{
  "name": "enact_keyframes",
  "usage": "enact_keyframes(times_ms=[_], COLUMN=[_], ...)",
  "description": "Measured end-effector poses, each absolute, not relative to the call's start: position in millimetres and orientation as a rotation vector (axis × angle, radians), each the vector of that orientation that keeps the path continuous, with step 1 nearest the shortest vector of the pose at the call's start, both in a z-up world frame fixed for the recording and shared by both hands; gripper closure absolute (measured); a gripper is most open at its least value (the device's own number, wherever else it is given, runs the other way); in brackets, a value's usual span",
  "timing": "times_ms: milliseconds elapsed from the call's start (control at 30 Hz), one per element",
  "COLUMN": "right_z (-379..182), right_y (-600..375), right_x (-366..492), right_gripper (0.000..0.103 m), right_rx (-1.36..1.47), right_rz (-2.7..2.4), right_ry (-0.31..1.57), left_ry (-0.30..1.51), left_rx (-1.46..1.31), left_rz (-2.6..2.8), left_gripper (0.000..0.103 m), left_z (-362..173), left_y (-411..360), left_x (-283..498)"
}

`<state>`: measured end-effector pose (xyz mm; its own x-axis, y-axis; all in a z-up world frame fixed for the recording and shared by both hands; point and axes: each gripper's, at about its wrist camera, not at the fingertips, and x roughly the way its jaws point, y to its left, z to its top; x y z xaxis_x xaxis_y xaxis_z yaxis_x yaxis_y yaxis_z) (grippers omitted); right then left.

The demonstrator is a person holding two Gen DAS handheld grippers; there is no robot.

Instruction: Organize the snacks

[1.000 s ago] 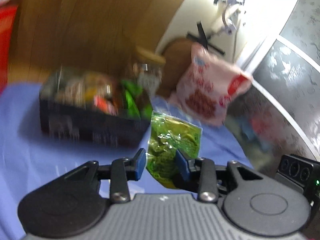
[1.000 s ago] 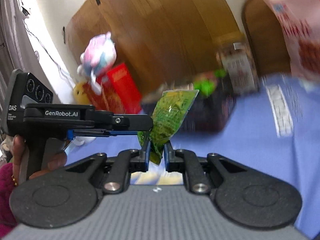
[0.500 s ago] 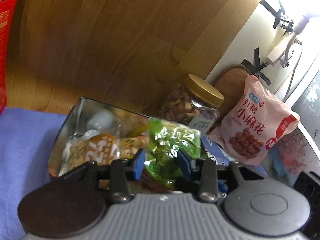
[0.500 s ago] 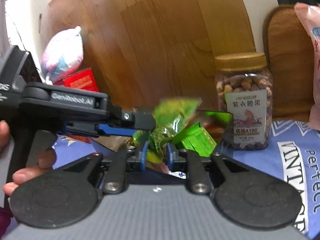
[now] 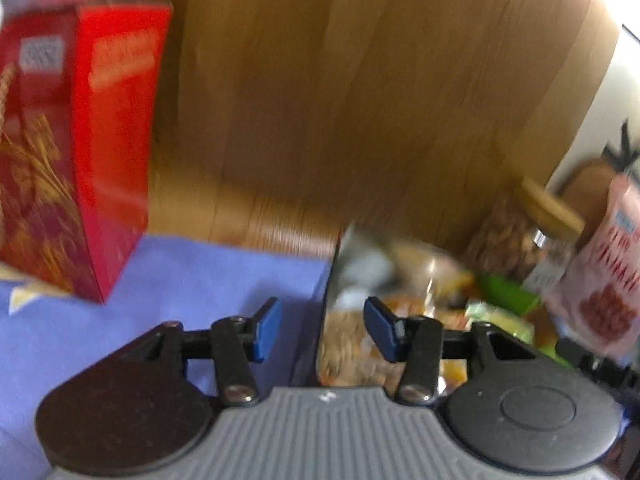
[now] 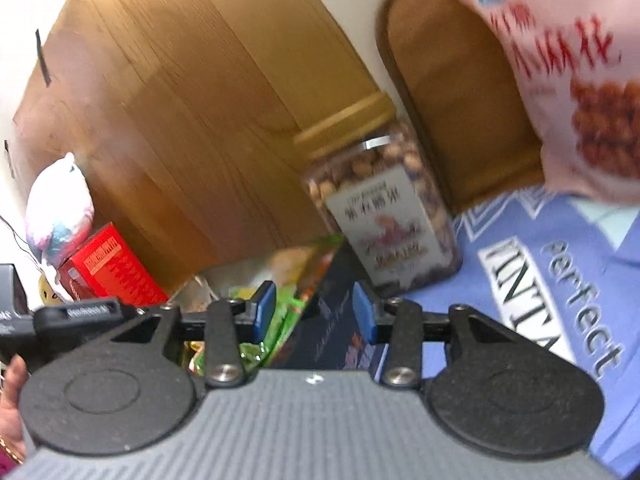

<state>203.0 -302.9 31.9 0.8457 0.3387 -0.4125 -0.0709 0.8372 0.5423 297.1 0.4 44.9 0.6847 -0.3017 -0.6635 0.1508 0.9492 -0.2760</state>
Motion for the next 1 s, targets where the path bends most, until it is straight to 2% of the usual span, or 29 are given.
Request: enact_keyframes(times_ms=[33, 67, 200, 400, 533, 600, 733, 933, 1000], right_z=[29.0, 27.9, 23.7, 27.6, 30.7, 39.4, 51.7, 35.1, 28.4], right_y=[-301.9, -299.8, -297.3, -295.2, -289.6, -288.5, -281.5, -258.5, -247.6], right_x=[204.4, 204.8, 207.7, 200.3, 186.0, 168.2, 121.1, 54.9, 39.4], right_gripper=[0.057, 0.057, 0.056, 0.056, 0.056, 0.056, 0.056, 0.055, 0.055], right_rx=[0.546, 0.552, 0.557, 0.522, 0.484, 0.454, 0.391, 0.413, 0.418], right_rz=[0.235, 0.243, 0.261, 0.267, 0.268, 0.249, 0.237, 0.252, 0.272], right_ry=[0.539, 0.552, 0.591, 0.611, 0.595, 0.545, 0.493, 0.533, 0.564], left_ry=[0.801, 0.826, 0.843, 0.824, 0.794, 0.749, 0.651, 0.661, 0.671], left_rx=[-0.201, -0.213, -0.258, -0.269, -0.266, -0.264, -0.186, -0.068, -0.043], left_rz=[-0.256, -0.266, -0.252, -0.274, -0.231, -0.218, -0.194, -0.218, -0.222], left_gripper=[0.070, 0.074, 0.074, 0.069, 0.061, 0.060, 0.051, 0.049, 0.042], left_z=[39.4, 33.2, 34.5, 39.0, 45.8, 53.9, 67.7, 60.4, 57.1], left_y=[-1.7, -4.0, -2.0, 4.9, 15.3, 21.4, 19.0, -5.8, -10.8], left_x=[297.8, 299.1, 286.1, 246.1, 234.8, 218.6, 166.6, 106.5, 91.6])
